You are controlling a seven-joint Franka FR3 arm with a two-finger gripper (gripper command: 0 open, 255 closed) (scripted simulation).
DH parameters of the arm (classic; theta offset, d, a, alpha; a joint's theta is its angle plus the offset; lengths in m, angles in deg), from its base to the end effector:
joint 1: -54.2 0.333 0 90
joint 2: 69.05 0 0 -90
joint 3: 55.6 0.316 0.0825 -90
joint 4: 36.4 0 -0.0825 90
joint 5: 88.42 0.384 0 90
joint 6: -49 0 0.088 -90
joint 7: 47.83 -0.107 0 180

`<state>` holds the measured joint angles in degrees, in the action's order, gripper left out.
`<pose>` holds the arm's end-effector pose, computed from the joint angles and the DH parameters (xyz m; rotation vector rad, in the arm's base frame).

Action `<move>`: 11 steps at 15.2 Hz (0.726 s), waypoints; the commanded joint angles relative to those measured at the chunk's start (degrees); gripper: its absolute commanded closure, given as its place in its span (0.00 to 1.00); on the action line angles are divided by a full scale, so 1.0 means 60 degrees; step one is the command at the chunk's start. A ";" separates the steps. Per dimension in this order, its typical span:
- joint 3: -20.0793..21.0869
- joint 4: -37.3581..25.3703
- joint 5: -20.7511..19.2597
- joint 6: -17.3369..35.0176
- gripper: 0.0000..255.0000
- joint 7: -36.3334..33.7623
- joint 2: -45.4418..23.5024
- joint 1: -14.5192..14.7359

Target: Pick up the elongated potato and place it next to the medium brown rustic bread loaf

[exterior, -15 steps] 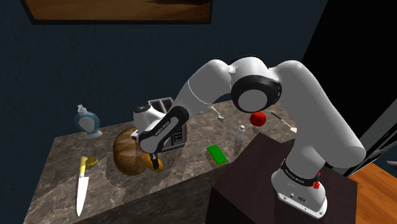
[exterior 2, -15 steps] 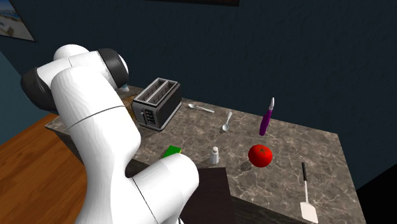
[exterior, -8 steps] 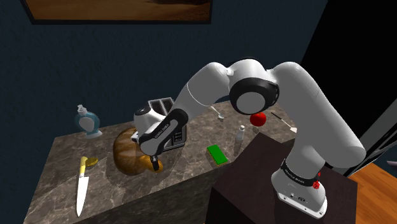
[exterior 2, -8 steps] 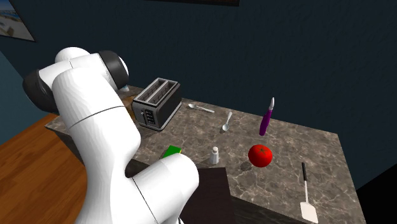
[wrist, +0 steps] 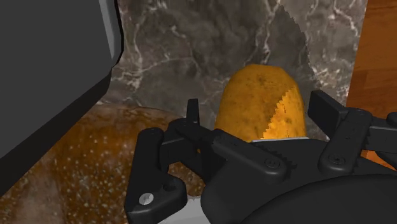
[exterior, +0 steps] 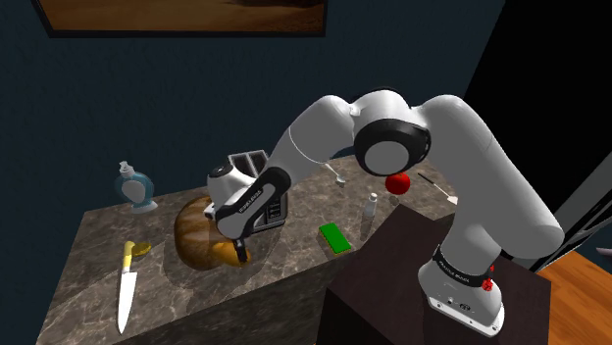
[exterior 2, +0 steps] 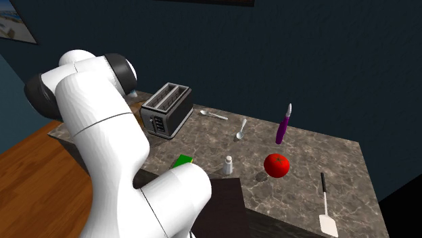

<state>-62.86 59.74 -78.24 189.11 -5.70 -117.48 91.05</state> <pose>0.5721 0.3325 0.1060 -2.6178 -1.6971 0.1019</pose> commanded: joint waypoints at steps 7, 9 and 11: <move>-0.0122 0.0221 -0.0112 -0.0609 0.00 -0.0059 0.0831 0.0071; -0.0122 0.0221 -0.0112 -0.0609 0.00 -0.0059 0.0831 0.0071; -0.0122 0.0221 -0.0112 -0.0609 0.00 -0.0059 0.0831 0.0071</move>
